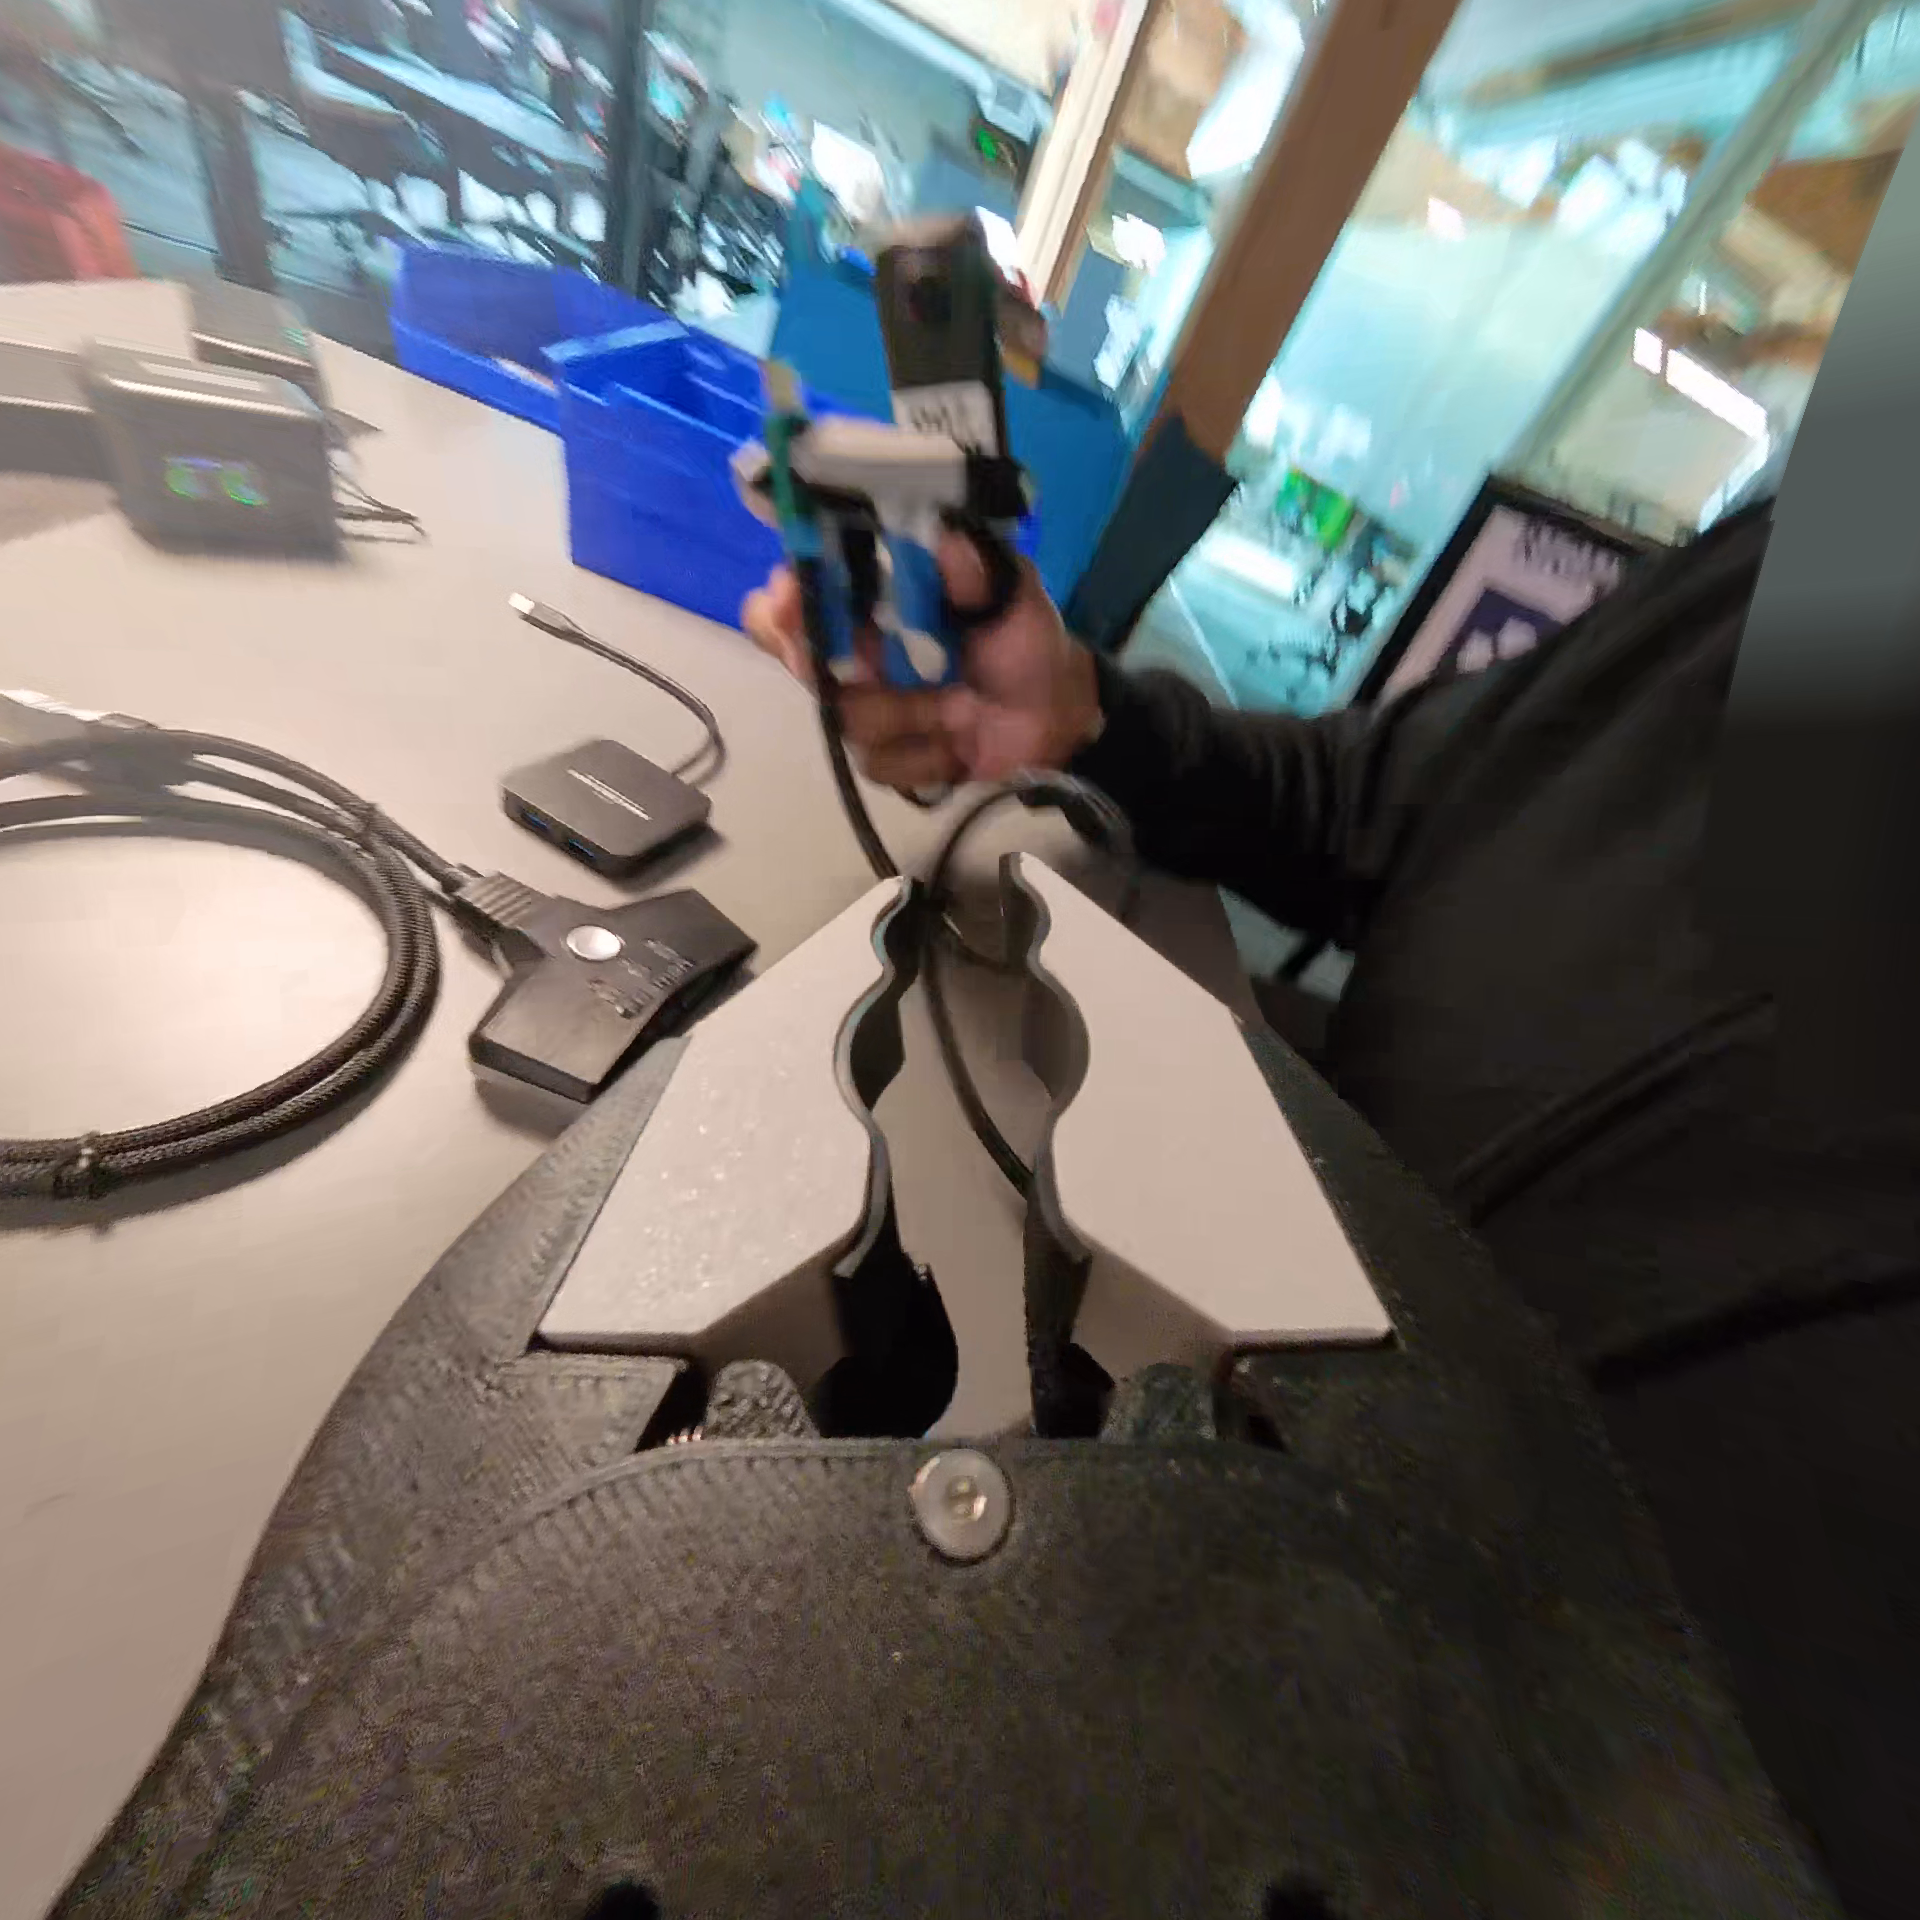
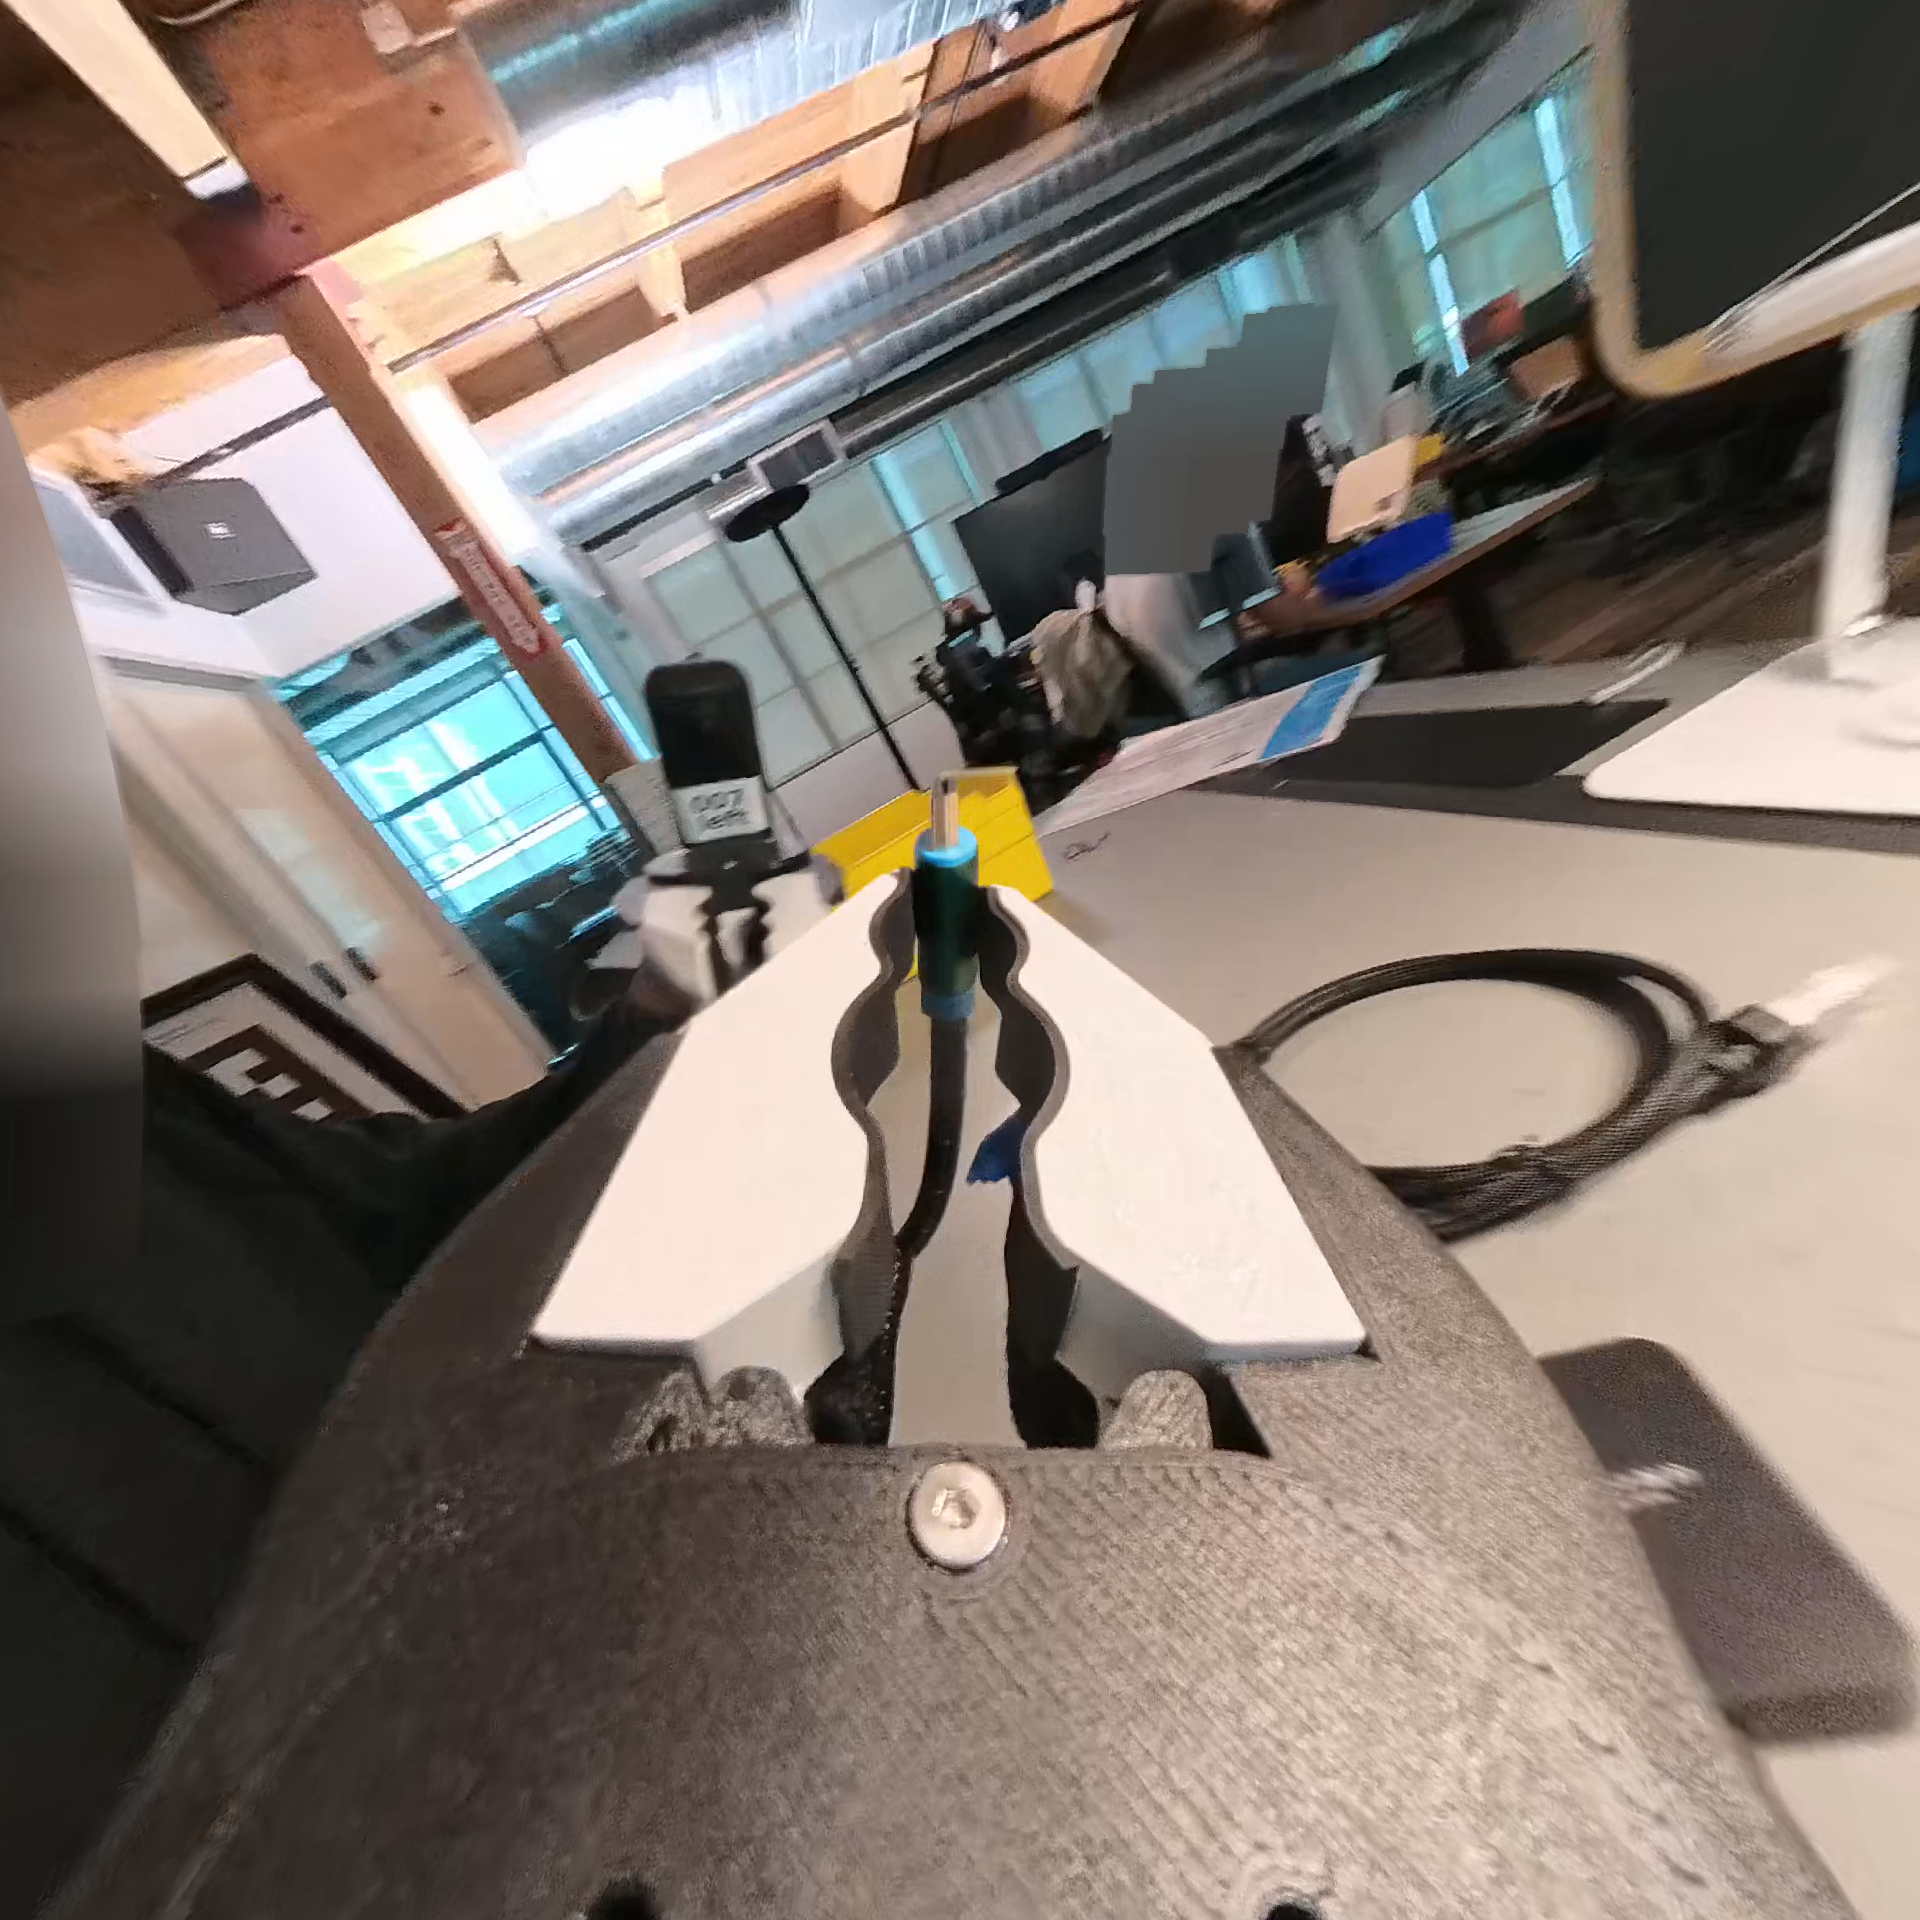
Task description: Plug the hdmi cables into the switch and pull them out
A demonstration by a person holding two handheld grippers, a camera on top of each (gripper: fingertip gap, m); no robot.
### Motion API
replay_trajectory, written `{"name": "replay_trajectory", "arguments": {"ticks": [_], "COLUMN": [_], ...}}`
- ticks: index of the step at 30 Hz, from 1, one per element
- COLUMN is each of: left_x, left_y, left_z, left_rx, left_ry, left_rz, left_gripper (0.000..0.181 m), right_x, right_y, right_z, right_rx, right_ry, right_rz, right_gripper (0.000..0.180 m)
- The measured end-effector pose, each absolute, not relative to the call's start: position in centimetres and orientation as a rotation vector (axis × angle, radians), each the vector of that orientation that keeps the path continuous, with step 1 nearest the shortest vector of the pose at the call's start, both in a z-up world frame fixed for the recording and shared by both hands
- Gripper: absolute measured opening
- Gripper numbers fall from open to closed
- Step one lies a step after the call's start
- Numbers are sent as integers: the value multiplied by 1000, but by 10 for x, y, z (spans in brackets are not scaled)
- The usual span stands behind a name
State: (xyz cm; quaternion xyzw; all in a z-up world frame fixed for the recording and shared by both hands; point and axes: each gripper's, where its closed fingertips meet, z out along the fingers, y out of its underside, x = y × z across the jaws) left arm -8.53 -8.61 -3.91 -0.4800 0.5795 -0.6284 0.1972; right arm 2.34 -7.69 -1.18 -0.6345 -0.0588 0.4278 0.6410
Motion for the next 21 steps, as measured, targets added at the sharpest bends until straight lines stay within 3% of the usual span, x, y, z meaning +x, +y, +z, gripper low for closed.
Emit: {"name": "replay_trajectory", "arguments": {"ticks": [7,21], "left_x": [-53,-68], "left_y": [-101,-129], "left_z": [-77,-102], "left_rx": [-1556,-1520], "left_ry": [1562,1841], "left_rz": [-1835,-1861], "left_gripper": [36,39], "right_x": [-30,-6], "right_y": [-78,-89], "right_z": [-26,-2], "right_rx": [-1495,-1346], "right_ry": [-207,-212], "right_rz": [1139,1131], "right_gripper": [12,12]}}
